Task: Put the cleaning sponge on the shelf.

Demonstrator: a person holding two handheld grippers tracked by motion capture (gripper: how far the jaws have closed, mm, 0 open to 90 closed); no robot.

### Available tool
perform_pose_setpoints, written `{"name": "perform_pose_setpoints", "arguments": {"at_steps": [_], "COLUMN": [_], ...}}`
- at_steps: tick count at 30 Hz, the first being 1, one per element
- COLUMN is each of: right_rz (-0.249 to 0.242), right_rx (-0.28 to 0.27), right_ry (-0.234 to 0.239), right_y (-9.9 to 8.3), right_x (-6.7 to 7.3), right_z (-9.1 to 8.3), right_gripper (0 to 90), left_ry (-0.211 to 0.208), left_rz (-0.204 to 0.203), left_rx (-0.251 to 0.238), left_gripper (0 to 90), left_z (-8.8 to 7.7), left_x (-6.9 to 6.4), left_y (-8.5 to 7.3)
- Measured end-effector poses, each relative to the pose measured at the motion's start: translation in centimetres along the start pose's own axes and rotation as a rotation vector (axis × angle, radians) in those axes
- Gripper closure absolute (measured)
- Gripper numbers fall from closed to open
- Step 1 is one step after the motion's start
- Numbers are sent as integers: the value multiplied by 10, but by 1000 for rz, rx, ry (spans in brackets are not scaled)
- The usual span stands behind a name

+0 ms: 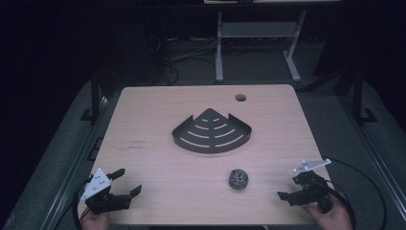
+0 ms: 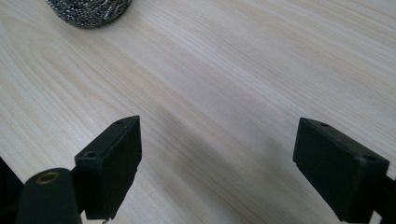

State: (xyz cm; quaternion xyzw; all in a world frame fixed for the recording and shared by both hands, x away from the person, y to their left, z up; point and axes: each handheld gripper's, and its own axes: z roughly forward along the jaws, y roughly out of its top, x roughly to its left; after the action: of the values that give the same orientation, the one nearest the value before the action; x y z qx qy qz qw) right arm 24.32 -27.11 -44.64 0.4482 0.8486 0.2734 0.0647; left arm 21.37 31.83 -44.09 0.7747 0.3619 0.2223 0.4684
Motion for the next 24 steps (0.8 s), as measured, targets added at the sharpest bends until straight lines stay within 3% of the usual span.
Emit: {"name": "perform_pose_setpoints", "arguments": {"at_steps": [24], "right_rz": [-95], "right_rx": [40], "right_ry": [27], "right_y": [18], "right_x": [24], "right_z": [15], "right_gripper": [151], "left_ry": [0], "left_rz": [0], "left_rx": [-3], "left_gripper": [133], "left_z": [-1], "left_x": [0], "left_y": [0]}}
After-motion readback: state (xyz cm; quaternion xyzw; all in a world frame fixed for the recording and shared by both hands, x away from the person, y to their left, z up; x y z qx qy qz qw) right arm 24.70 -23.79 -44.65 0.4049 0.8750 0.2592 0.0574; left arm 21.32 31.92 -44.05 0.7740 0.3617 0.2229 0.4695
